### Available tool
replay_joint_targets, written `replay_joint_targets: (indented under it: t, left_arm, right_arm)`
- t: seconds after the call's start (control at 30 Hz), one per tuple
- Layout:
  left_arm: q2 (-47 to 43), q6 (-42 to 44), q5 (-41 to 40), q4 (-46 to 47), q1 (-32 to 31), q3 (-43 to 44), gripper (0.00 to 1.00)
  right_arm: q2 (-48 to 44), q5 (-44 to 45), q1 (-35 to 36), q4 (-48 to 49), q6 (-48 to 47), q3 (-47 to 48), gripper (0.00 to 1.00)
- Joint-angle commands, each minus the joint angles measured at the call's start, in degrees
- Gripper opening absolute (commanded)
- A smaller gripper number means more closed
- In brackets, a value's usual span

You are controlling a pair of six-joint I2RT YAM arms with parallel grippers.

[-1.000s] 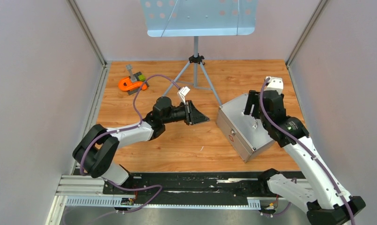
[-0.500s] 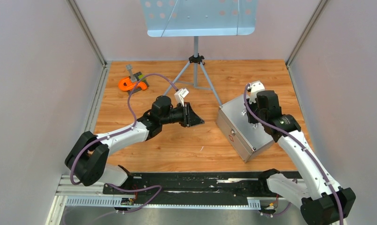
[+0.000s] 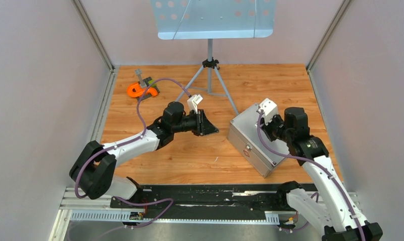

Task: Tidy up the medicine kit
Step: Adjust the medicine box at the center of the board.

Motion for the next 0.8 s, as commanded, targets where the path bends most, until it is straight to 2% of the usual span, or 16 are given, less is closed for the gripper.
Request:
replay_joint_targets:
  t: [0.0, 0.1, 0.2, 0.47, 0.5, 0.57, 0.6, 0.67, 0.77]
  left_arm:
    - [-1.9, 1.5, 0.1, 0.6, 0.1, 2.2, 0.28]
    - [-2.3, 1.7, -0.7, 0.2, 0.1, 2.0, 0.28]
    - [-2.9, 1.7, -1.7, -0.3, 0.1, 1.6, 0.28]
    - [-7.0, 3.2, -4.3, -4.9, 1.6, 1.1, 0.26]
    - [-7.4, 3.3, -4.7, -6.0, 1.8, 1.2, 0.26]
    - [-8.4, 4.0, -5.3, -8.2, 2.3, 1.8, 0.26]
    - [-9.1, 4.6, -5.5, -9.1, 2.6, 2.4, 0.26]
    - [-10.3, 5.6, -6.3, -12.4, 3.4, 3.6, 0.26]
    - [-12.0, 7.2, -7.7, -19.5, 4.9, 6.1, 0.25]
  right_arm:
    - [-2.0, -19.1, 0.4, 1.4, -6.3, 0.2, 0.00]
    - [-1.2, -25.7, 0.4, 1.4, -7.5, 0.7, 0.00]
    - [0.3, -28.5, 0.4, 2.6, -8.4, 0.7, 0.00]
    - [4.0, -28.6, 0.5, 7.3, -7.5, 1.5, 0.02]
    - [3.8, -27.2, 0.5, 8.1, -6.1, 2.0, 0.16]
    - [2.5, -24.2, 0.5, 9.3, -3.3, 2.3, 0.51]
    - [1.6, -22.8, 0.6, 9.7, -2.2, 2.5, 0.77]
    - [-0.5, -20.3, 0.5, 9.9, 0.5, 3.2, 0.97]
    - [-3.1, -12.9, 0.6, 10.1, 6.0, 5.1, 1.00]
